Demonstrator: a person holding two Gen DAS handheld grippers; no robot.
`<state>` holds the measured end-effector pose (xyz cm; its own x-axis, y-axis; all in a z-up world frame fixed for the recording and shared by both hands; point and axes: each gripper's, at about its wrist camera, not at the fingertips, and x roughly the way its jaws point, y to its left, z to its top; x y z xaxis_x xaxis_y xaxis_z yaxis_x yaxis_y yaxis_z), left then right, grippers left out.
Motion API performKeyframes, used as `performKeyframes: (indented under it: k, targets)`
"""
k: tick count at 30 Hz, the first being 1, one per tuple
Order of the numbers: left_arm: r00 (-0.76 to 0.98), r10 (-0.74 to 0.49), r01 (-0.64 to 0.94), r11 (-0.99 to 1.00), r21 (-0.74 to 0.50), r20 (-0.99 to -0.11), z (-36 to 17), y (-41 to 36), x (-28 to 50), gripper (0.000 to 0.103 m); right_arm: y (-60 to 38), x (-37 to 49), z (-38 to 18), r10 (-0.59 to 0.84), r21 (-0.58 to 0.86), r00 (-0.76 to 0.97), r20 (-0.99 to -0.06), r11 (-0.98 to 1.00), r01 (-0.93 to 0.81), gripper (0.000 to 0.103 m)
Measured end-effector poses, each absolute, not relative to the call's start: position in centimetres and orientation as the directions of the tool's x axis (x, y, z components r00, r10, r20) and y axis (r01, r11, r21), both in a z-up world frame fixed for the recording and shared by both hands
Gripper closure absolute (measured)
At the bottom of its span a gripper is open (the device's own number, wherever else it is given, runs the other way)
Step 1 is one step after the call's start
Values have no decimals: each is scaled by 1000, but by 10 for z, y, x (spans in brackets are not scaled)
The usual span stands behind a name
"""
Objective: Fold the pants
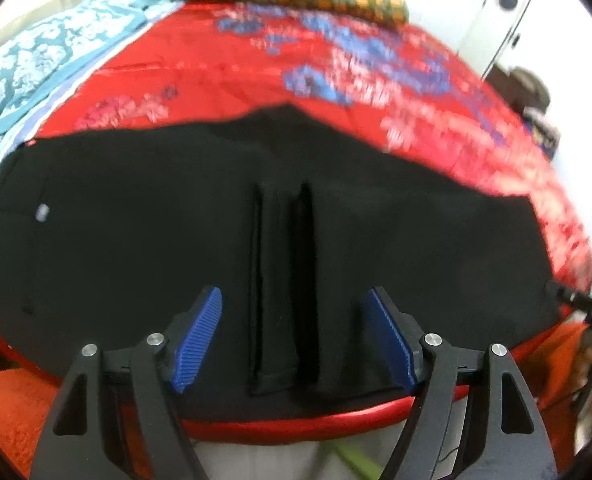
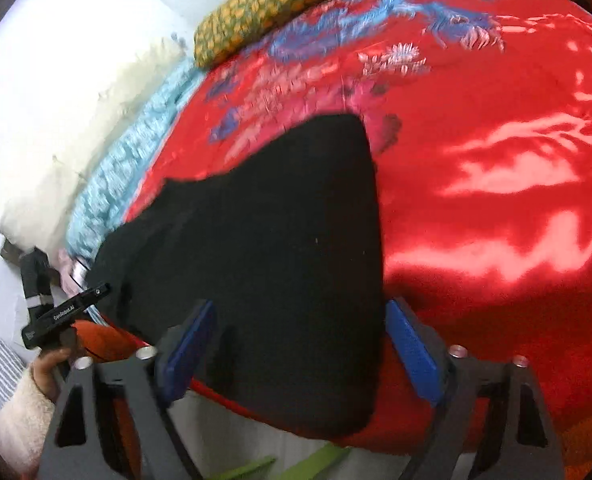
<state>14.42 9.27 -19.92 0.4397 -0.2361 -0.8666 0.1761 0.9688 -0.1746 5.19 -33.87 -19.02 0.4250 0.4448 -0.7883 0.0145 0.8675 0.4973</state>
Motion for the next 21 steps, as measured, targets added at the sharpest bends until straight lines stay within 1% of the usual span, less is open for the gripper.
performKeyframes:
  k: [1,2,4,6,10,12,15,17,18,19,20,21]
  targets:
    - [436,-228,178,970,-165,-870,-201,92,144,26,-337,54,-190,445,490,412,-795,872,3,67]
    - [436,-225,186,970,-158,-871,-201,90,144,26,-336,56,-190,442,480,387,-809,877,2,76]
    - [440,-229,197,968,-155,-868,-200,89,142,26,-338,56,-185,454,490,383,-805,872,-6,85]
    - [441,-247,212,963,-167,-863,-198,85,140,26,-335,53,-164,412,435,419,-809,899,-45,92]
    - [430,-313,290,936,-199,-847,-194,66,135,26,-336,40,-116,360,355,526,-771,928,-115,93]
    - [406,-323,342,921,-185,-855,-197,48,132,26,-344,34,-111,317,315,550,-773,944,-102,93]
    - [366,-333,416,894,-167,-869,-204,28,126,25,-369,29,-141,257,298,498,-828,955,2,93]
    - [373,-325,435,889,-146,-869,-202,24,122,22,-380,28,-164,247,303,438,-864,951,63,90]
    - [378,-325,435,889,-143,-867,-199,26,121,21,-384,28,-167,254,321,435,-864,943,85,83]
    - [381,-329,430,890,-149,-864,-197,28,122,21,-388,28,-169,248,328,440,-863,938,114,68]
    - [392,-340,413,895,-167,-855,-192,36,123,21,-392,28,-169,234,325,449,-862,936,136,60]
    - [406,-349,395,900,-182,-845,-187,43,124,21,-395,27,-167,220,325,463,-858,932,159,38]
